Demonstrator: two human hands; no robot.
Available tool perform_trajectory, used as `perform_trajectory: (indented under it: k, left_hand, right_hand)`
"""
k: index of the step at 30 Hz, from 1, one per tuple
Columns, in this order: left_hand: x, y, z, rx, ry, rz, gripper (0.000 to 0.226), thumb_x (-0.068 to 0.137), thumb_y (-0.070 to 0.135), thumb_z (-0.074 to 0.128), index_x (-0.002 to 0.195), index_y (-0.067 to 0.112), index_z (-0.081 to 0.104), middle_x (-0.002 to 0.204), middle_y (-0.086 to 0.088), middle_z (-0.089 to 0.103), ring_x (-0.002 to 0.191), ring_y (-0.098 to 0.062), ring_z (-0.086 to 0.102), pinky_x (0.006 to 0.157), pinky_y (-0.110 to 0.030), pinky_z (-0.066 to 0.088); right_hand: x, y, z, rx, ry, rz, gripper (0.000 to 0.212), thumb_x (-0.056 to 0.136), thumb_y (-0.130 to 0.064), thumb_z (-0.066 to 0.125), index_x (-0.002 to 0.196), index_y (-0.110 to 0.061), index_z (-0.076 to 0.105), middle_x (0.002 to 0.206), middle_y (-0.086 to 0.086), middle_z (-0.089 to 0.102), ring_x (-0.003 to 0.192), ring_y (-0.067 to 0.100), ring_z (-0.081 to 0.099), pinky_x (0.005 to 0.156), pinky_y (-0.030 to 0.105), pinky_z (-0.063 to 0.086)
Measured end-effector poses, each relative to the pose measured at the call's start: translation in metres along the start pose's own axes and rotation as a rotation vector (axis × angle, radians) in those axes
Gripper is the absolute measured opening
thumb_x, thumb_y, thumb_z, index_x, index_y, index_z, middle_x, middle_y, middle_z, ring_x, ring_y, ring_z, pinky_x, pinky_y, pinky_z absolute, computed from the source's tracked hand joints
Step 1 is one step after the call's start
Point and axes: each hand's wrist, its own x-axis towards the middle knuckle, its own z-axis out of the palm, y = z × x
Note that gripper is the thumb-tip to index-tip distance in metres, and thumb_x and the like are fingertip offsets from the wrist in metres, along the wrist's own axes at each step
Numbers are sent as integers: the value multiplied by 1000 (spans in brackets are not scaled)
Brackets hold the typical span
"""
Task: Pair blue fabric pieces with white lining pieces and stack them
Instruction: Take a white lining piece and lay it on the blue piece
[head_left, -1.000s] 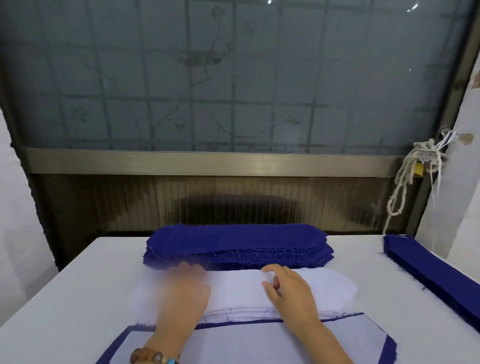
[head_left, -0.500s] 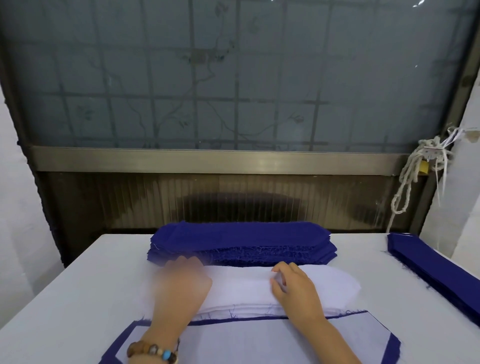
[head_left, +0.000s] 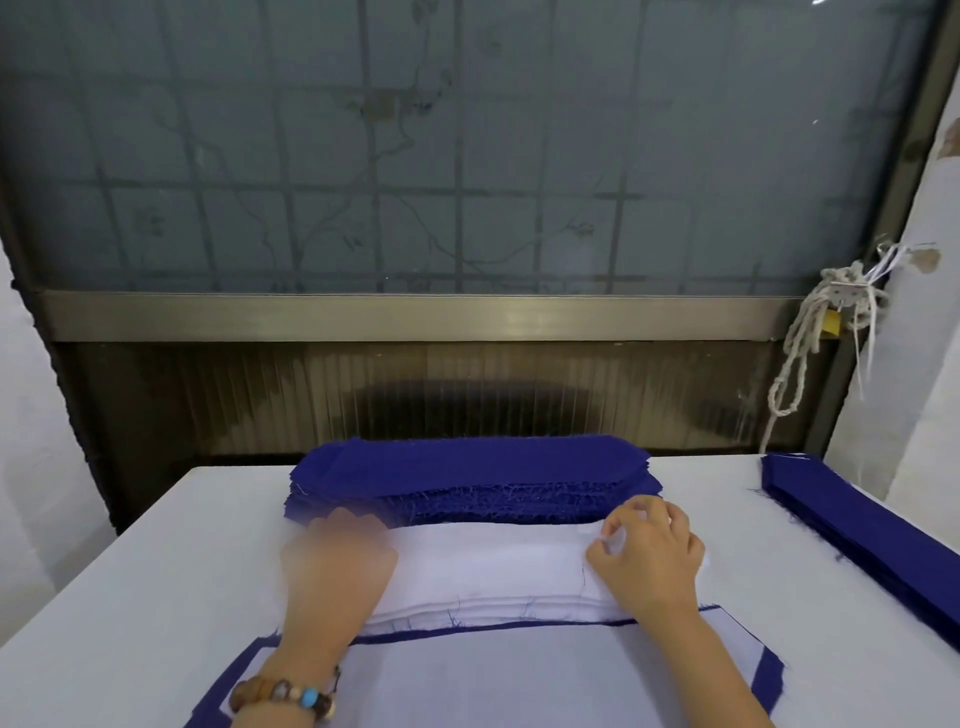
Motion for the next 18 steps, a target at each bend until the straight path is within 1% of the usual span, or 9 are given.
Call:
perform_trajectory:
  k: [2, 4, 6, 8, 10, 12, 13, 15, 18]
  left_hand:
    - [0, -2, 0, -5, -19, -15, 10, 89, 28, 54, 90, 31, 62, 92, 11, 49, 90, -9, 41, 89, -32, 28]
    - [0, -2, -1, -12, -12, -10, 8, 91, 30, 55, 93, 31, 62, 94, 12, 48, 91, -8, 40, 91, -32, 28]
    - [-1, 0, -4, -33, 40, 16, 6, 92, 28, 57, 92, 29, 63, 93, 13, 49, 90, -7, 41, 90, -31, 27]
    - [-1, -1, -9, -76, 90, 53, 8, 90, 22, 59, 86, 28, 62, 88, 13, 52, 86, -8, 44, 88, -31, 27]
    - [-1, -6, -11, -74, 52, 111, 13, 89, 19, 57, 83, 31, 58, 85, 15, 54, 85, -7, 46, 90, -30, 26]
    - [-1, -12, -13, -36, -26, 122, 10, 91, 24, 52, 92, 33, 55, 93, 15, 55, 95, -7, 48, 98, -31, 25]
    - [-1, -16, -14, 1, -57, 83, 11, 92, 27, 49, 99, 33, 54, 101, 15, 54, 102, -7, 48, 102, -33, 25]
    - [2, -22, -15, 102, -94, -18, 21, 93, 35, 49, 114, 32, 52, 116, 13, 52, 115, -9, 45, 107, -37, 27]
    - [5, -26, -18, 124, -40, -69, 26, 91, 37, 55, 115, 28, 55, 123, 8, 54, 118, -13, 46, 107, -39, 29]
  right_hand:
    - [3, 6, -3, -12, -23, 37, 5, 83, -31, 59, 86, -34, 58, 124, -12, 48, 129, 17, 30, 105, 36, 23]
    - [6, 13, -5, -23, -11, 67, 10, 84, -28, 56, 92, -33, 59, 118, -10, 53, 124, 18, 35, 102, 36, 25]
    - [8, 18, -6, -43, -11, 111, 19, 88, -28, 52, 105, -30, 60, 115, -6, 56, 118, 19, 40, 97, 36, 29]
    - [10, 23, -5, -69, -21, 161, 28, 92, -32, 50, 118, -28, 59, 117, -4, 57, 115, 21, 43, 94, 36, 32]
    - [12, 27, -5, -68, -21, 213, 36, 95, -35, 49, 129, -25, 55, 125, -1, 55, 118, 23, 43, 95, 37, 33]
    - [13, 31, -4, -27, -13, 258, 40, 96, -36, 49, 134, -24, 52, 132, 2, 53, 121, 25, 42, 97, 39, 32]
    - [13, 32, -3, -7, -6, 271, 41, 96, -36, 50, 134, -23, 53, 133, 3, 52, 121, 26, 41, 97, 39, 32]
    - [13, 33, -2, -4, 8, 281, 39, 97, -36, 50, 133, -23, 54, 132, 4, 54, 120, 27, 42, 96, 39, 32]
    - [13, 34, -1, -43, 52, 279, 37, 98, -36, 48, 131, -22, 54, 128, 3, 57, 118, 26, 43, 93, 38, 34]
